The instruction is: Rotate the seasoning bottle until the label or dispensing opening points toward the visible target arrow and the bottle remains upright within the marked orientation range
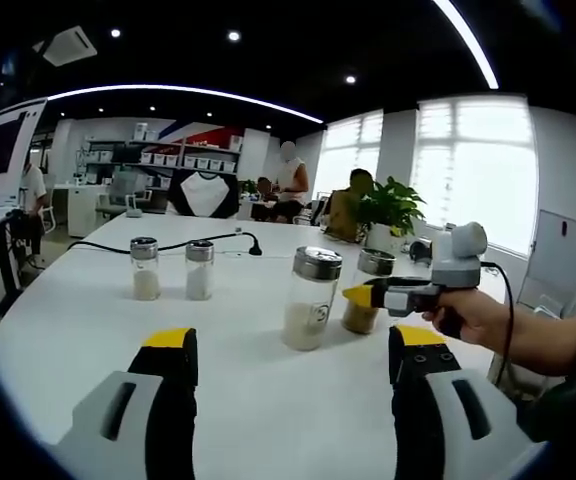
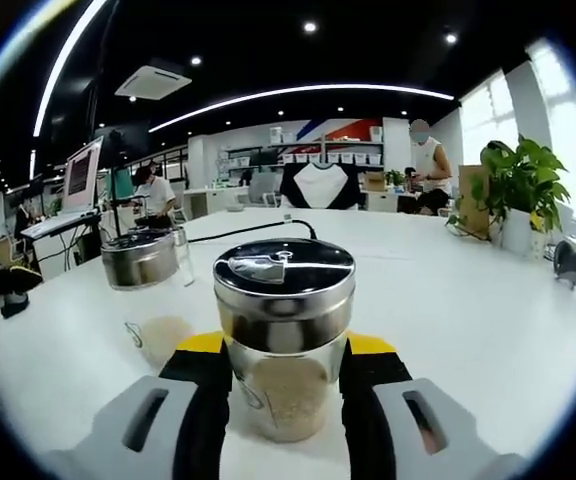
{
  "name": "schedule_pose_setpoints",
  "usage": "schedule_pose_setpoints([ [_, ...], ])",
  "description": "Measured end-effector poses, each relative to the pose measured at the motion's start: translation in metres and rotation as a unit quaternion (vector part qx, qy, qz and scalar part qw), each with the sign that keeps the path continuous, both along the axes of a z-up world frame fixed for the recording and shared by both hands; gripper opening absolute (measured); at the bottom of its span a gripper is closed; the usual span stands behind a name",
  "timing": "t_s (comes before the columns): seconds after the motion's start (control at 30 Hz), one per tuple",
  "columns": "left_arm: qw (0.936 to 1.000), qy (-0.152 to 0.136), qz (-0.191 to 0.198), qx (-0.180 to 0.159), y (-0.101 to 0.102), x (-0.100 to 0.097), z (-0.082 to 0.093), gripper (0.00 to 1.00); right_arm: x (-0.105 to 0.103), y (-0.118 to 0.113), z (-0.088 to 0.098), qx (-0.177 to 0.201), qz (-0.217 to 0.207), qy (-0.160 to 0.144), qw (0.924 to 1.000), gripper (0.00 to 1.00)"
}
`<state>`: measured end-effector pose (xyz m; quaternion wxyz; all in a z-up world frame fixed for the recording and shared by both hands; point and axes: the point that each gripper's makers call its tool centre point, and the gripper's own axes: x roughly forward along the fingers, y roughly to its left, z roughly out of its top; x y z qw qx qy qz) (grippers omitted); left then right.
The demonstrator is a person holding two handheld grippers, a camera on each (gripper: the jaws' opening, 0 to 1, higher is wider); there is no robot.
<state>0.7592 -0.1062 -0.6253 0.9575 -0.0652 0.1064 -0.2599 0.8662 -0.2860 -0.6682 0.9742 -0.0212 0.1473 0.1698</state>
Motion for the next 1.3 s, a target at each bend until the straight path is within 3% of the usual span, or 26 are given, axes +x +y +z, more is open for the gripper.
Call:
schedule_pose_setpoints([
  [0.57,1.0,-0.002,0.001,0.001,0.0,0.0,0.002,0.83,-0.003,0.004,-0.001,-0.001,0.075,0.003,0.9972,0.41],
  [0.87,1.0,-0.003,0.004,0.001,0.003,0.0,0.003,0.83,-0.007,0.008,-0.001,0.003,0.138,0.008,0.9903,0.41],
  [1.3,1.0,-0.001,0.001,0.001,0.0,0.0,0.003,0.83,-0.011,0.01,-0.001,0.009,0.188,0.01,0.982,0.41],
])
